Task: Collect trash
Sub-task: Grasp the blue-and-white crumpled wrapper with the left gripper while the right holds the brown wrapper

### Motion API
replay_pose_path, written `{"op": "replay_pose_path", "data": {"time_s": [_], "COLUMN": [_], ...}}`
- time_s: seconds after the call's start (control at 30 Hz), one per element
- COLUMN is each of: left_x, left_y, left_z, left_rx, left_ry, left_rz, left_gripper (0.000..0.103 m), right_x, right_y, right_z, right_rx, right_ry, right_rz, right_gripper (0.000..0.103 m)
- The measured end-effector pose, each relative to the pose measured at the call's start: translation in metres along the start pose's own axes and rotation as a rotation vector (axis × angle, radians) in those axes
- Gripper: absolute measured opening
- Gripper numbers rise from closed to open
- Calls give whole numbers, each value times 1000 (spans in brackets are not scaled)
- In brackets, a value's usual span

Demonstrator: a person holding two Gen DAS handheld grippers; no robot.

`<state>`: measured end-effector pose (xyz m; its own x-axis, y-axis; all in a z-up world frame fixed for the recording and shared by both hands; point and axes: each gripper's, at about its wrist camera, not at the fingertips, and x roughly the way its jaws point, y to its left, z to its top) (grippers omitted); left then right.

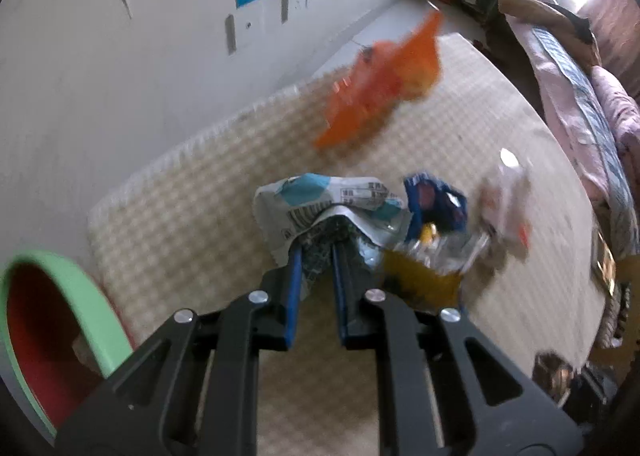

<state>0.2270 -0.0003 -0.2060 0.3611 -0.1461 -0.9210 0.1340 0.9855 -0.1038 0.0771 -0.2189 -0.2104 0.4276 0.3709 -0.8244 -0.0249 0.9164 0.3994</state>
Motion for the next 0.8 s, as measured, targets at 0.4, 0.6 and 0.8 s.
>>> {"op": "replay_pose_path", "data": {"time_s": [0.4, 0.6, 0.8], "left_x": [-38, -51, -28], "left_y": [-4, -9, -11], "left_z": [-58, -43, -29], "left_rx": [-31, 18, -33], "left_ry": [-19, -96, -52], "left_rz": [-26, -3, -28], "left_gripper": [46, 64, 68], "right_x": [-4, -1, 3], "right_y": [7, 6, 6], "right_z": [-2, -2, -3], "right_rx": [-29, -27, -26], "right_ry": [-12, -4, 6], "right_rz": [-26, -33, -36], "right_gripper": [58, 58, 58]}}
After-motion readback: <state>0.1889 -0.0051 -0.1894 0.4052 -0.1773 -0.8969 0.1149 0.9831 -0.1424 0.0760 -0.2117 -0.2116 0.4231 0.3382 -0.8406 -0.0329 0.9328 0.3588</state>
